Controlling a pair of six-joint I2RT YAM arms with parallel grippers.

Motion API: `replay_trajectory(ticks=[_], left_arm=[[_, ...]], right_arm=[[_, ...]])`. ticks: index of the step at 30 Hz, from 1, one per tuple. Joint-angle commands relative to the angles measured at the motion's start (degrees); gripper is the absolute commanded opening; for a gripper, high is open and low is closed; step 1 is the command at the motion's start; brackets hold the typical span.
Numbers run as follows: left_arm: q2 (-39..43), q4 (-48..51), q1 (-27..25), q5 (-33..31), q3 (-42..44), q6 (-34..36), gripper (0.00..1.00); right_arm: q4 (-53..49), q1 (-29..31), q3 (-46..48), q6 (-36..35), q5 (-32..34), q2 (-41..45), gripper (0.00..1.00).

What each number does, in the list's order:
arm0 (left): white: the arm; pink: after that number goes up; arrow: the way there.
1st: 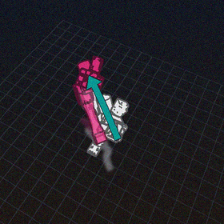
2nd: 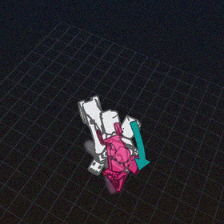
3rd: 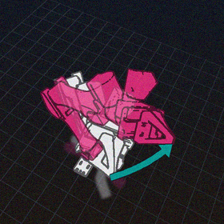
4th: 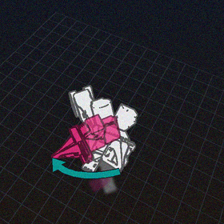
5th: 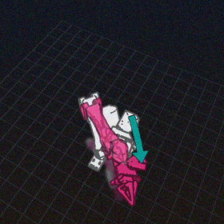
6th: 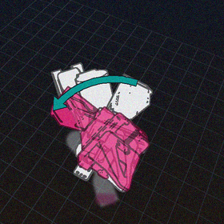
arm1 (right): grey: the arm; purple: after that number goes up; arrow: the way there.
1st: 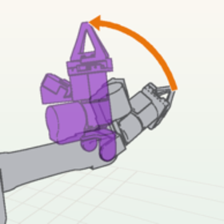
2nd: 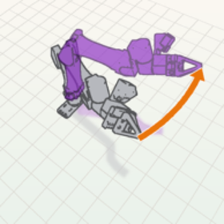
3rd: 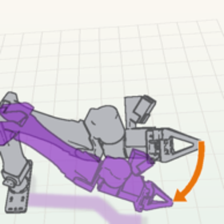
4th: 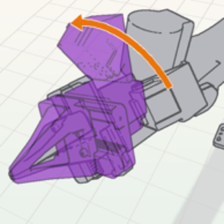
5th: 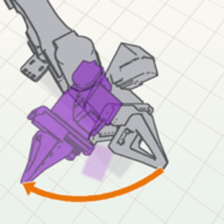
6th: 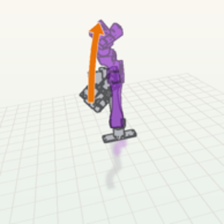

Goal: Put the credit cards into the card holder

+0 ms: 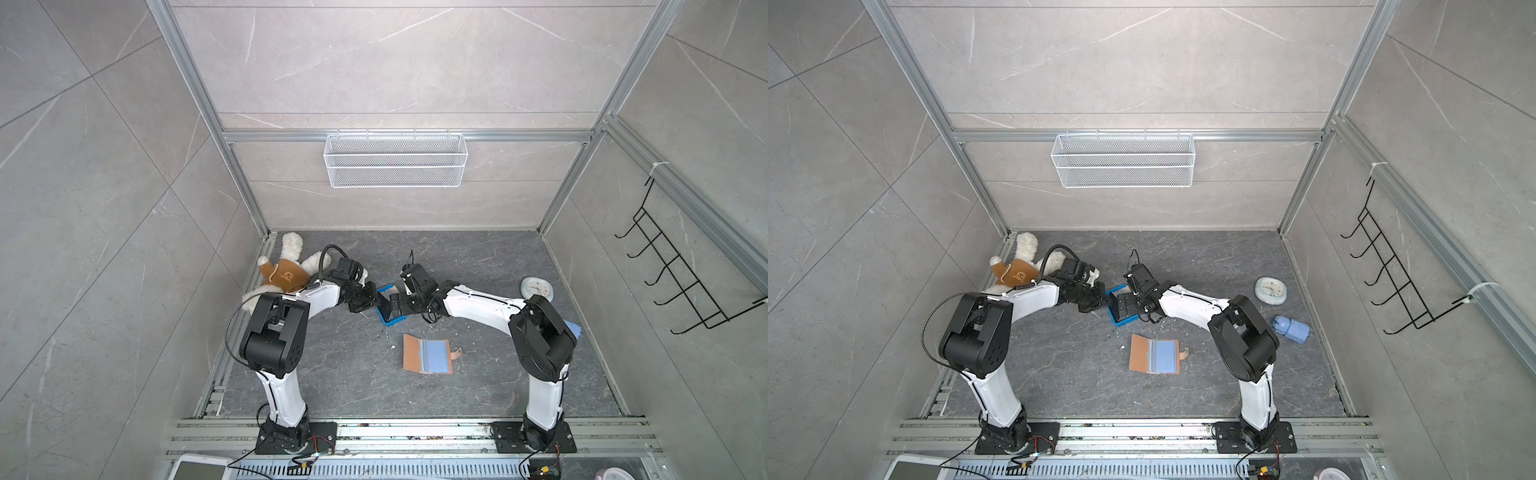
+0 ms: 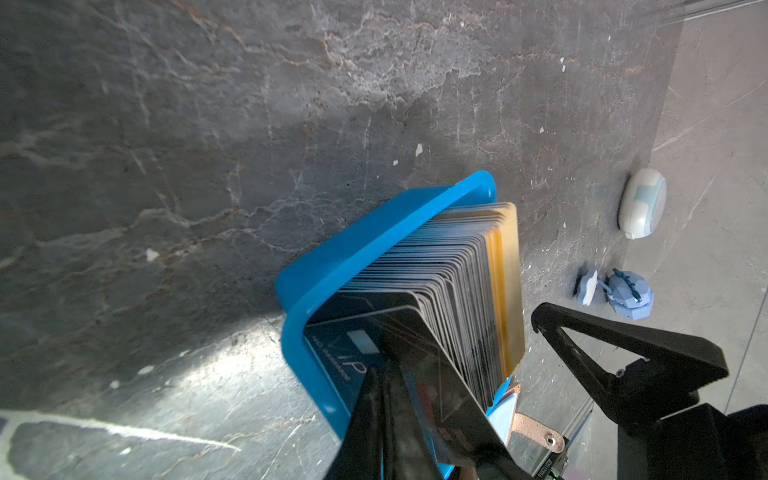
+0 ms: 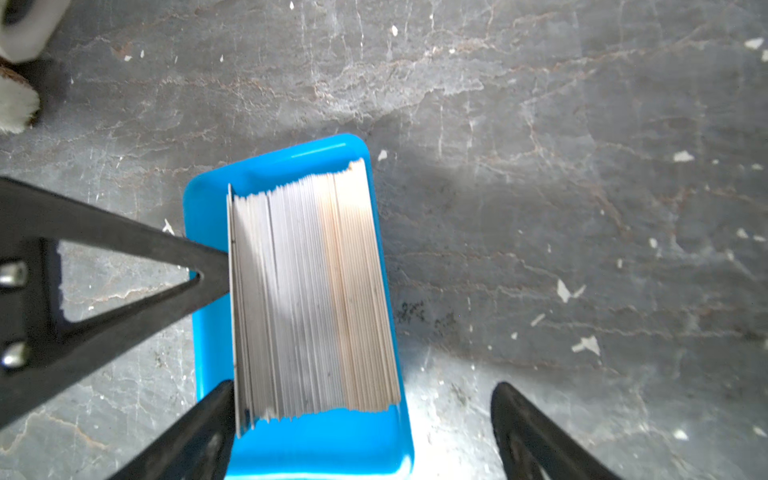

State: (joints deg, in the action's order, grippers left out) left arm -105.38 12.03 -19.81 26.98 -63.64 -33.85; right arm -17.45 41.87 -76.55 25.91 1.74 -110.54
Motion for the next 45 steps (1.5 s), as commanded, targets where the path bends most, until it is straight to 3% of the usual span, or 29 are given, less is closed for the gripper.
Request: replay_trajectory(ticks=[1, 16, 19, 26, 30, 45], left_arm=[[0.0, 1.2, -0.1, -0.5, -1.3, 0.6, 0.05], [-1.4, 1.3, -0.9, -0.1, -2.0, 0.6, 0.04], [-1.5, 1.3, -1.1, -0.1, -2.1, 0.6, 0.04], [-1.2, 1.3, -1.1, -0.2, -2.2, 0.6, 0.03], [-1.2, 1.5, -1.2, -0.4, -2.0, 0.7, 0.03], [-0.6, 1.6, -1.2, -0.6, -1.9, 0.7, 0.02]], right_arm=[[0.0, -0.3, 2.1, 0.7, 1.3, 3.2, 0.95], [1.3, -0.2, 0.8, 0.5, -2.4, 3.8, 0.93], [2.1, 0.1, 2.1, 1.2, -3.4, 5.3, 0.83], [3.6, 1.7, 5.1, 3.7, -5.4, 7.2, 0.45], [4.5, 2.7, 5.1, 4.5, -6.9, 6.3, 0.30], [4.0, 4.1, 3.4, 5.1, -5.4, 1.5, 0.21]])
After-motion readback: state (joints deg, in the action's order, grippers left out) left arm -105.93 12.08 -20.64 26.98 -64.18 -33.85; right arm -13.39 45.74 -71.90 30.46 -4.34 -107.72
